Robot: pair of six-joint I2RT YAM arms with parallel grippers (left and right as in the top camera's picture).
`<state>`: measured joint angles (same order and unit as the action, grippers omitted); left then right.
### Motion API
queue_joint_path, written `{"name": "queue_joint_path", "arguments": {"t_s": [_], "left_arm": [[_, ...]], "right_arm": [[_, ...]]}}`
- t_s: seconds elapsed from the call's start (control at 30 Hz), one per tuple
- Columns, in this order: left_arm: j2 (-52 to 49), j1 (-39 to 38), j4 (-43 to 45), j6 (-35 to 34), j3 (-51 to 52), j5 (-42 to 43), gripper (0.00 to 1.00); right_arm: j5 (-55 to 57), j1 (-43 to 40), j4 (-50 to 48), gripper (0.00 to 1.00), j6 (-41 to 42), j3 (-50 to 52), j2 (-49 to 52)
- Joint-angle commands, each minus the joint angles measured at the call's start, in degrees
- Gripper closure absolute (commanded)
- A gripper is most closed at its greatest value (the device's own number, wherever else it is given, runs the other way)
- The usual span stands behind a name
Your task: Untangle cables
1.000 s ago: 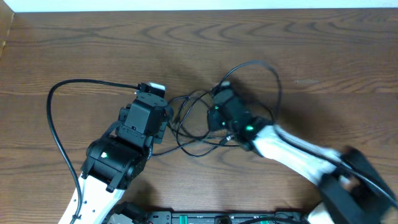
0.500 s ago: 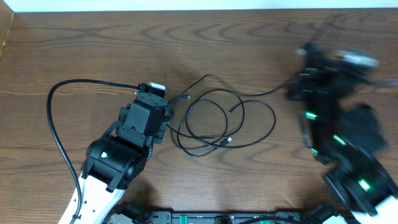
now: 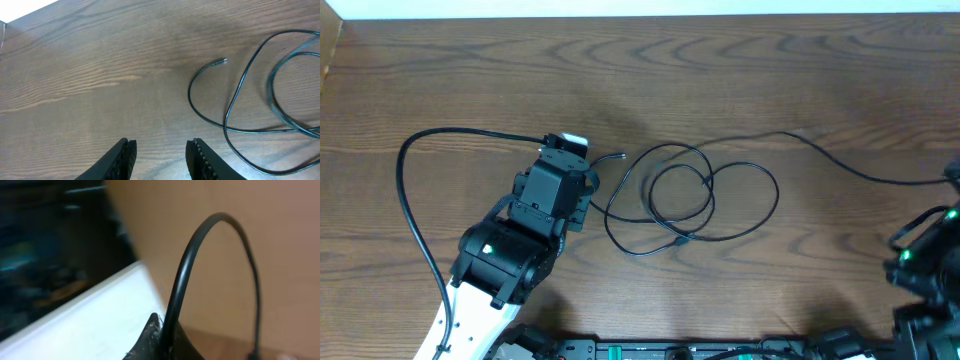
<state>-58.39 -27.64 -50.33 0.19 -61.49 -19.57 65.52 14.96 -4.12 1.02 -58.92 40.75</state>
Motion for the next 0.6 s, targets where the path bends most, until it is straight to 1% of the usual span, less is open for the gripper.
{"name": "queue_joint_path", "arguments": {"t_s": [0.0,0.07,0.2,0.27,0.33,0.37,0.43,0.5,0.57], "left_arm": [[0.0,0.2,0.0,-0.3,-0.2,0.1,0.62],[0.0,0.2,0.0,-0.3,-0.2,0.1,0.62],[0.0,0.2,0.0,-0.3,-0.2,0.1,0.62],[0.0,0.2,0.0,-0.3,-0.2,0.7,0.62],[0.0,0.2,0.0,-0.3,-0.2,1.2,0.62],[0.0,0.2,-0.1,-0.3,-0.2,1.2,0.62],[0.0,0.2,0.0,-0.3,-0.2,1.2,0.62],[0.0,0.2,0.0,-0.3,-0.2,1.2,0.62],[0.0,0.2,0.0,-0.3,-0.2,1.2,0.62]], "right_arm": [[0.8,-8.0,-0.1,0.99,-3.5,-0.5,3.2],[-1.2,-13.4,0.6,0.99,-3.5,-0.5,6.2],[-5.1,-20.9,4.5,0.99,-2.7,-0.5,12.3],[-8.7,-23.9,8.0,0.99,-0.6,-0.5,15.8],[-15.8,-26.9,13.0,0.99,3.7,-0.5,19.1],[-20.4,-28.1,15.5,0.99,6.2,-0.6,20.3],[-35.4,-31.6,21.8,0.99,13.7,-1.0,23.4],[-50.8,-34.9,24.1,0.99,18.4,-1.1,26.1],[-64.3,-37.5,24.0,0.99,20.1,-1.1,29.4]]}}
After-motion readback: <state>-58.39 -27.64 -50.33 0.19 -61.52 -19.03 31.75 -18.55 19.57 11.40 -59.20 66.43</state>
